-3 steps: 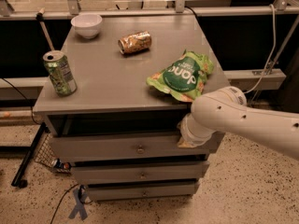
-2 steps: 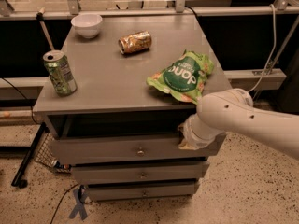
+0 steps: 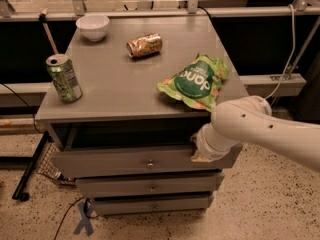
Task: Open top drawer
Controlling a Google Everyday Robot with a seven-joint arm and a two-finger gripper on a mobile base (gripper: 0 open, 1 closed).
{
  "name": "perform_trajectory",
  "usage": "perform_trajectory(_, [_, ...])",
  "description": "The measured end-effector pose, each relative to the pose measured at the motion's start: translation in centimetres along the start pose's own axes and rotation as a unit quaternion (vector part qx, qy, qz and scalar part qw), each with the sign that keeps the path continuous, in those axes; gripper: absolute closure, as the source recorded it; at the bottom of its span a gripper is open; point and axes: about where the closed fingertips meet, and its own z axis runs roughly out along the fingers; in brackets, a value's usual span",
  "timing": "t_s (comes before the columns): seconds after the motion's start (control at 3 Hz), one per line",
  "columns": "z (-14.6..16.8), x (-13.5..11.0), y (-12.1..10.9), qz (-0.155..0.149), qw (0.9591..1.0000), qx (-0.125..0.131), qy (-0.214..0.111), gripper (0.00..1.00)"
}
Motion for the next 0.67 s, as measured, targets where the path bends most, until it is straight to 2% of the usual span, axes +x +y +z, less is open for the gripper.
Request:
perform_trajectory(0.33, [0.06,-0.12,1.50,-0.004,1.0000,-0.005,0.000,1.00])
perform_trajectory(0.67, [-0.30,-0.21,1.40,-0.004,1.0000,-0.005,0.000,1.00])
